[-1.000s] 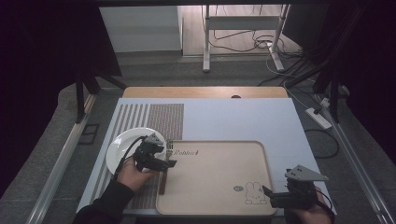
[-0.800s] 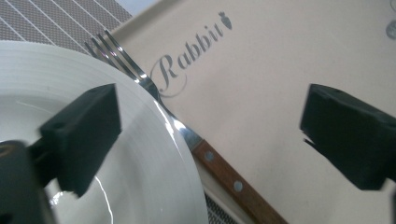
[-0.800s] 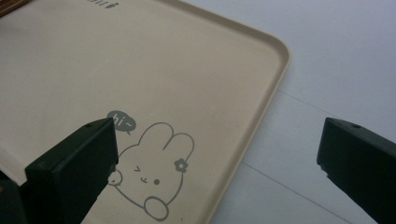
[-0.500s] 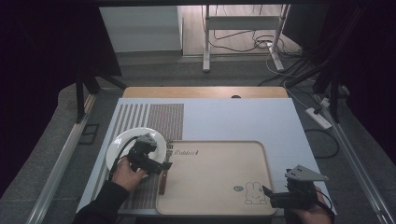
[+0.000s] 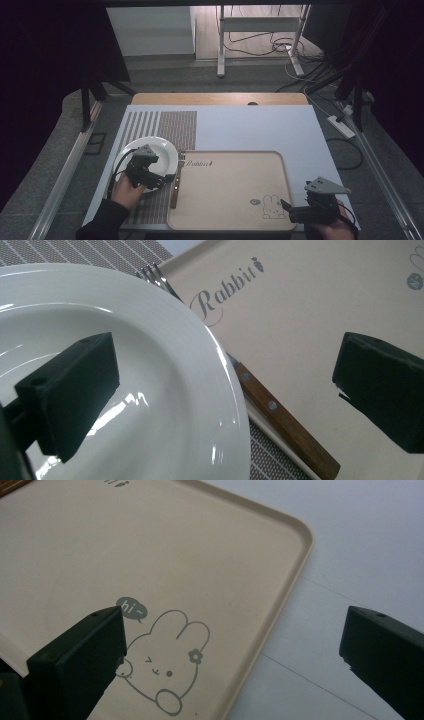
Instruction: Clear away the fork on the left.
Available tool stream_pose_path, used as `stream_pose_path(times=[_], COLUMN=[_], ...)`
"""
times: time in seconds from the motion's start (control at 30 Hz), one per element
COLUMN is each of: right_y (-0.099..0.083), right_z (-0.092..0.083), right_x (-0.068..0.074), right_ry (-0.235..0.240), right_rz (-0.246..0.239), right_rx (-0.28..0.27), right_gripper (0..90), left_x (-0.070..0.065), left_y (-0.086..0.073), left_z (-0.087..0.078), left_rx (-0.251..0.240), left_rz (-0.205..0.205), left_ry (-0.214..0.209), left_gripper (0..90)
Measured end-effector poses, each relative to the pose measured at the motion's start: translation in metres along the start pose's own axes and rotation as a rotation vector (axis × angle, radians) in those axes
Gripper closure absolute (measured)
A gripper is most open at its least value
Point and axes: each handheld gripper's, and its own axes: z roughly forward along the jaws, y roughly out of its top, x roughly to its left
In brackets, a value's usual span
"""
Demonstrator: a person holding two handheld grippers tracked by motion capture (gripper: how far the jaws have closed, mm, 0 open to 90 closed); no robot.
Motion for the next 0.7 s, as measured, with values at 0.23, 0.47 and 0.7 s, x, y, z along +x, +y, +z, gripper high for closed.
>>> stream_pose_path(times=[0.23, 0.47, 0.7], right_y=[0.0, 0.0, 0.0], right_z=[0.0, 0.0, 0.0], right_x=[0.001, 0.001, 0.001], right_ry=[-0.003, -0.005, -0.008], right_rz=[-0.002, -0.002, -0.003], right_rx=[0.003, 0.005, 0.007], right_gripper=[0.0, 0.0, 0.0], left_x=[-0.001, 0.0, 0.001], left_y=[-0.012, -0.026, -0.041], left_z=[-0.014, -0.028, -0.038], left_rx=[-0.021, -0.036, -0.042], left_rz=[-0.018, -0.049, -0.088], left_ry=[0.025, 0.04, 0.039], left_gripper=[0.0, 0.0, 0.0])
